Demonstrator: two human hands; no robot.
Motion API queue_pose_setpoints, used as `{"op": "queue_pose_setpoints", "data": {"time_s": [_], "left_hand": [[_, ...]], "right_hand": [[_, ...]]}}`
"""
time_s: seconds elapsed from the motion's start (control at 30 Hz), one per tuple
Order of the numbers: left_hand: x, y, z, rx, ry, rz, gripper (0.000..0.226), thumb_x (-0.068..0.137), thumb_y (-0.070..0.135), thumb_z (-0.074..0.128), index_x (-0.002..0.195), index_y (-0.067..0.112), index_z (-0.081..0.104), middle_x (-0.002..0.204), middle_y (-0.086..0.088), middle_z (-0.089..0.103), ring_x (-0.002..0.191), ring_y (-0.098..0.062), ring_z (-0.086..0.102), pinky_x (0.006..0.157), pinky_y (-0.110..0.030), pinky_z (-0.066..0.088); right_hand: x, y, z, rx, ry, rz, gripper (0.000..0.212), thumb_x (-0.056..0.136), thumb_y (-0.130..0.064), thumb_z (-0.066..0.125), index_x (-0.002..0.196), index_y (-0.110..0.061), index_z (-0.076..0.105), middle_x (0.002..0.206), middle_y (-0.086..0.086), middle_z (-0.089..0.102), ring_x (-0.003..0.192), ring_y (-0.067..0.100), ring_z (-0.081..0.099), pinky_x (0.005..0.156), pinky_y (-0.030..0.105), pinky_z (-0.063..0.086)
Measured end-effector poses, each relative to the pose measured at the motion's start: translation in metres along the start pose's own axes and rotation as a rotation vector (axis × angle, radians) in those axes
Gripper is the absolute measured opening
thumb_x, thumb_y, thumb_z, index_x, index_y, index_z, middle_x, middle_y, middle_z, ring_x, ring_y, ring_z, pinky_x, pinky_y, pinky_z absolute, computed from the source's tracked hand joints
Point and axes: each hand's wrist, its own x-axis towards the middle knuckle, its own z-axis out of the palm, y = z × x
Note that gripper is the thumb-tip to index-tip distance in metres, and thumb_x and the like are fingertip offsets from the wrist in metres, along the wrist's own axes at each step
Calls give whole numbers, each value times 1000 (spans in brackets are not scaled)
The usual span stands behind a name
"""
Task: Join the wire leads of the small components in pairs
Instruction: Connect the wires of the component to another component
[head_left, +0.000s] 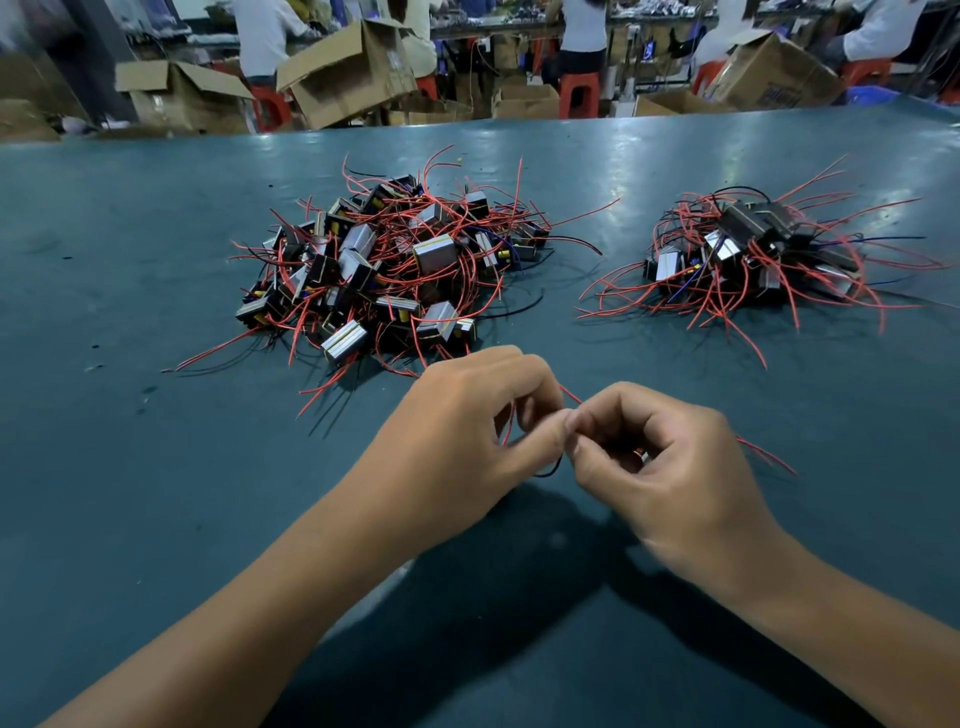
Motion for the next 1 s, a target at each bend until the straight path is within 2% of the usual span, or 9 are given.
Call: {"op": "queue_pose_setpoints", "data": {"time_s": [0.17, 0.3, 0.4, 0.5, 0.57, 0.63, 0.73, 0.87, 1.0], "left_hand": [[-2, 4, 3, -15, -32, -92, 18, 90, 29, 62, 76, 19, 61, 64, 14, 53, 62, -2, 48, 57, -11, 32], [-4, 5, 9, -318, -37, -371, 28, 88, 16, 66, 61, 18, 57, 48, 14, 45, 44, -3, 36, 45, -14, 28], [-2, 2, 13, -529, -58, -550, 28, 78, 22, 64, 52, 20, 56, 49, 3, 43, 46, -14, 31, 46, -24, 24], [-4, -7, 2, -568, -97, -376, 18, 85, 21, 64, 67, 19, 65, 58, 7, 56, 50, -11, 45, 47, -22, 33], [-6, -16, -8, -454, -155, -184, 8, 89, 13, 67, 89, 19, 71, 78, 9, 66, 66, -9, 59, 56, -23, 45], [-6, -23, -11, -314, -190, -49, 16, 89, 9, 72, 101, 20, 73, 94, 6, 66, 78, -17, 63, 62, -30, 50], [-4, -25, -11, -216, -146, 74, 12, 85, 16, 77, 98, 14, 77, 96, 2, 65, 73, -17, 60, 60, -31, 48], [-3, -26, -12, -112, -103, 178, 10, 86, 17, 74, 92, 10, 78, 94, 0, 65, 79, -3, 58, 70, -15, 42], [-4, -26, -12, -20, -88, 273, 11, 89, 16, 70, 92, 9, 78, 93, -2, 66, 83, -12, 62, 72, -30, 51]], "right_hand": [[-1, -2, 1, -6, 9, -8, 6, 78, -16, 67, 73, -17, 66, 62, 1, 60, 54, 0, 46, 51, 14, 39], [-2, -2, 2, -107, 10, -93, 6, 76, -11, 68, 72, -14, 66, 61, -7, 58, 53, 0, 48, 55, 10, 38], [-2, -2, 2, -180, 4, -160, 9, 76, -6, 70, 72, -14, 65, 63, -13, 57, 57, 1, 51, 59, 8, 37], [0, -3, -1, -167, -27, -169, 12, 78, -8, 69, 72, -17, 63, 62, -16, 55, 56, 1, 52, 59, 6, 36], [1, -2, -4, -145, -53, -160, 13, 78, -9, 69, 72, -18, 63, 63, -16, 57, 56, 1, 52, 59, 6, 37], [2, -1, -5, -132, -77, -160, 12, 78, -9, 69, 72, -18, 63, 65, -14, 59, 56, 1, 52, 59, 8, 38], [2, 0, -6, -131, -106, -162, 10, 79, -10, 69, 74, -17, 64, 67, -13, 61, 58, 3, 52, 59, 10, 39], [2, 2, -7, -120, -126, -168, 12, 81, -11, 68, 75, -20, 63, 67, -14, 60, 58, 3, 52, 59, 10, 40], [1, 2, -6, -120, -141, -176, 13, 81, -12, 68, 75, -22, 63, 67, -12, 60, 58, 5, 52, 59, 13, 41]]}}
